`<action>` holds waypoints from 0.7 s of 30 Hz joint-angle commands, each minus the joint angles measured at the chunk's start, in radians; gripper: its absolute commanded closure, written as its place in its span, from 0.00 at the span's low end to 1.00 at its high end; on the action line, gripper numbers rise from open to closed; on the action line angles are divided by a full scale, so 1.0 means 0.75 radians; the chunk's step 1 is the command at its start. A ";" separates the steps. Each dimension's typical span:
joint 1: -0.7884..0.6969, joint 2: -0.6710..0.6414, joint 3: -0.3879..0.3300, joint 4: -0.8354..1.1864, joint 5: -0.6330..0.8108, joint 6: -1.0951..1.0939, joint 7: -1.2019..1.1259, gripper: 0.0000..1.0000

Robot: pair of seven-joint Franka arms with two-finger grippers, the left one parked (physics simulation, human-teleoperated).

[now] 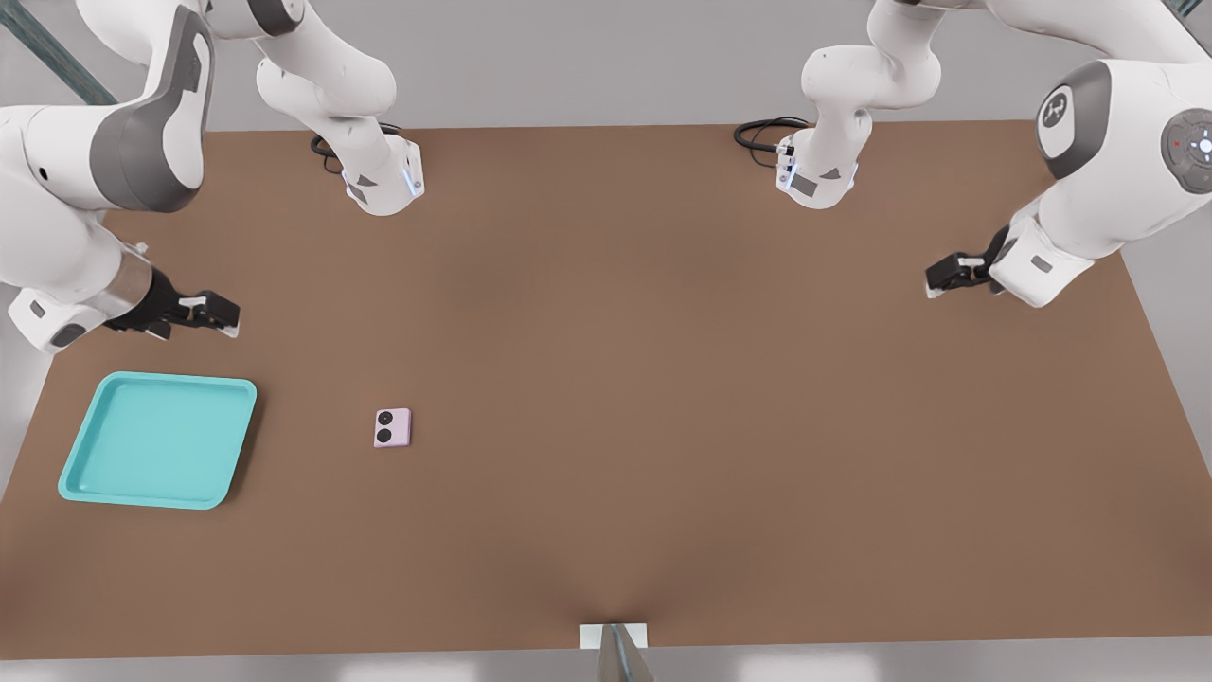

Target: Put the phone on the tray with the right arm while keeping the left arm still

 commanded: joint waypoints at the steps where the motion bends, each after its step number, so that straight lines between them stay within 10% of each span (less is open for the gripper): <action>1: 0.003 0.002 0.001 0.000 0.009 0.044 0.018 0.00; 11: 0.355 0.528 0.011 -0.012 -0.006 0.617 0.367 0.00; 21: 0.212 0.552 0.007 -0.397 0.052 0.932 0.404 0.00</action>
